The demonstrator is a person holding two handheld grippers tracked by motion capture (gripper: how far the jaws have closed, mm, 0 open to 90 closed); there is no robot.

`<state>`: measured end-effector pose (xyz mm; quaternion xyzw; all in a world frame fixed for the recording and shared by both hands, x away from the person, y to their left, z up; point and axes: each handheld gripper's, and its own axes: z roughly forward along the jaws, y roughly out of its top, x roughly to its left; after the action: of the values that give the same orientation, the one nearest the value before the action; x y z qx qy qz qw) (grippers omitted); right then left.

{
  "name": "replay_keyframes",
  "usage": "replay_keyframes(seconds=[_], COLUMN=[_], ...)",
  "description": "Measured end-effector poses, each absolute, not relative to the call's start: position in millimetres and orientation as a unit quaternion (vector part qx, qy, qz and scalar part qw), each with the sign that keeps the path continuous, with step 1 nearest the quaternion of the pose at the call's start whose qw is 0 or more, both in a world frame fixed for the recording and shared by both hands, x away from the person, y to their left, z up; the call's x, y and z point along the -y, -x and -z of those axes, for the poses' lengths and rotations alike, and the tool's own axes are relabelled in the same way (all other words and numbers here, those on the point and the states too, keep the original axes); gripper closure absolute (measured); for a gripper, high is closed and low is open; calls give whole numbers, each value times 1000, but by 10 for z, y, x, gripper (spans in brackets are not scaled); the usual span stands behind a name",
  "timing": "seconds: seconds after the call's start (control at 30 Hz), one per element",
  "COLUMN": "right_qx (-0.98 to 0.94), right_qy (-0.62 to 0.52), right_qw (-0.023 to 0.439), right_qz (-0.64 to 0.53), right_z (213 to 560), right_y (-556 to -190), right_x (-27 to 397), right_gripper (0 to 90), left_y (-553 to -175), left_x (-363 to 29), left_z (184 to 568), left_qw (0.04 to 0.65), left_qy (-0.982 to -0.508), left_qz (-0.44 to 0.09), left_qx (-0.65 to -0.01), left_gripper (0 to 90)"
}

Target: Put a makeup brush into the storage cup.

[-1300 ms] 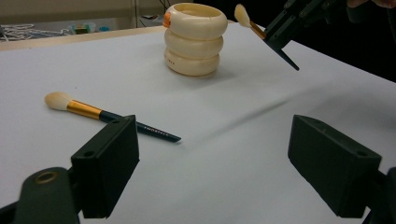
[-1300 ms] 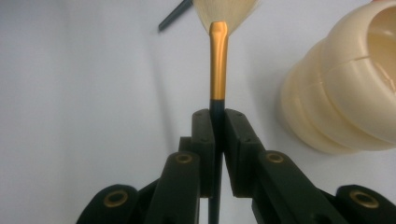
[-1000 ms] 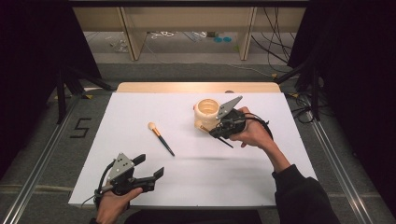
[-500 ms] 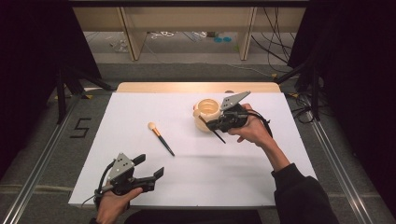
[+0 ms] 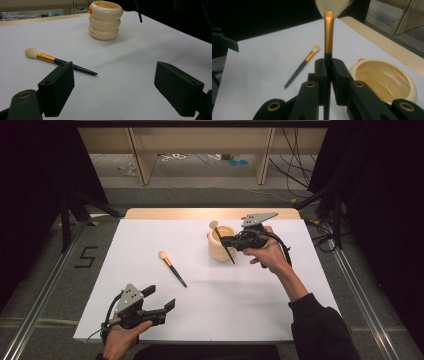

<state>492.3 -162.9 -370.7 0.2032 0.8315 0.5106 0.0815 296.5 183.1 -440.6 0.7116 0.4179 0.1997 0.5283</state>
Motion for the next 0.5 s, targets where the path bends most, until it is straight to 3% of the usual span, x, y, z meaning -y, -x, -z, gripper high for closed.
replay_keyframes(seconds=[0.5], right_qx=[-782], right_qy=[-227], right_qw=[101], right_qz=[-572], right_z=[3643], right_y=[-5050], right_x=[1642], right_gripper=[831], left_y=[-2967], left_x=[-1831], left_z=[4408], left_qw=[528], left_qy=[-712], left_qz=[-200], left_qx=[-418], left_gripper=[162])
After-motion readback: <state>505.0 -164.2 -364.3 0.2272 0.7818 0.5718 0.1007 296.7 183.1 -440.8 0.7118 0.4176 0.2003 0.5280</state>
